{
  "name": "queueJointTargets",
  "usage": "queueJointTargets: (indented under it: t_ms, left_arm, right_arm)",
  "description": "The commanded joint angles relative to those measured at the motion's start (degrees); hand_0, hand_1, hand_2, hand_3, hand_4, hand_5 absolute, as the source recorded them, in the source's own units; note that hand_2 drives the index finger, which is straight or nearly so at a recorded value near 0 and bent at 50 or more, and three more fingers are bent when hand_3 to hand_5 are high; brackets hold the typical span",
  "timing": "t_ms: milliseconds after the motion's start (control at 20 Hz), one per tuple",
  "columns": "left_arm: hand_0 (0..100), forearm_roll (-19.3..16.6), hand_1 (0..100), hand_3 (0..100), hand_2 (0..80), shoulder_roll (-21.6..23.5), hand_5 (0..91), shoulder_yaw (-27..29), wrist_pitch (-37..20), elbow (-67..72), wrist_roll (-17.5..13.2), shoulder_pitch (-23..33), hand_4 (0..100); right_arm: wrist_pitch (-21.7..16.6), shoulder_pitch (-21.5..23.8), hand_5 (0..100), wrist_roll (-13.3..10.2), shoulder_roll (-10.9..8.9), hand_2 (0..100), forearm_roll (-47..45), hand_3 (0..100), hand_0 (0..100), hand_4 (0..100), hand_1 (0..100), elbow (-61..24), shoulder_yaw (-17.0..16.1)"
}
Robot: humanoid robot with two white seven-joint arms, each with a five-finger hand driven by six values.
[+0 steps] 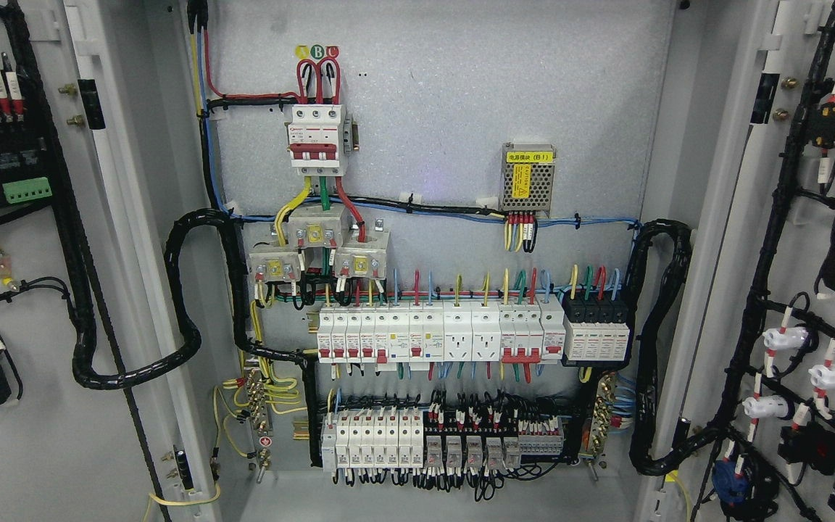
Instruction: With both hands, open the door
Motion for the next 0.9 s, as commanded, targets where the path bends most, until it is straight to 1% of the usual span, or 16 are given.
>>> queueJointTargets:
  t_ms: [0, 100, 350, 651, 851]
  left_arm:
    - [29, -6.0, 0, 3, 2.8, -10.7, 0.0, -14.8, -1.5, -5.6, 3.5, 2.6, 3]
    - [29, -5.9, 0, 3, 2.8, -10.7, 0.0, -14.5, -1.5, -5.4, 3.6, 3.5, 3]
    - [29, -5.8, 0, 3, 2.7, -10.8, 0.0, -14.3, -1.5, -5.3, 3.7, 3.5, 3]
    - [29, -5.7, 0, 3, 2.8, -10.8, 0.0, -11.4, -1.5, -5.3, 3.7, 3.6, 3]
    - [29, -5.8, 0, 3, 2.8, -10.8, 0.0, -11.0, -1.5, -5.3, 3.7, 3.5, 3]
  right_arm:
    - [1.5, 0.0, 0, -0.3, 1.29, 0, 0.4, 0, 22, 0, 0, -1.5, 2.9]
    - [1.6, -0.1, 0, -0.3, 1.29, 0, 0.4, 0, 22, 0, 0, -1.4, 2.9]
    - [1.6, -0.5, 0, -0.4, 1.29, 0, 0.4, 0, 22, 0, 0, -1.3, 3.0]
    - [1.6, -0.4, 0, -0.4, 1.29, 0, 0.4, 0, 22, 0, 0, -1.3, 3.0]
    - [1.6, -0.5, 0, -0.4, 1.29, 0, 0.4, 0, 22, 0, 0, -1.3, 3.6]
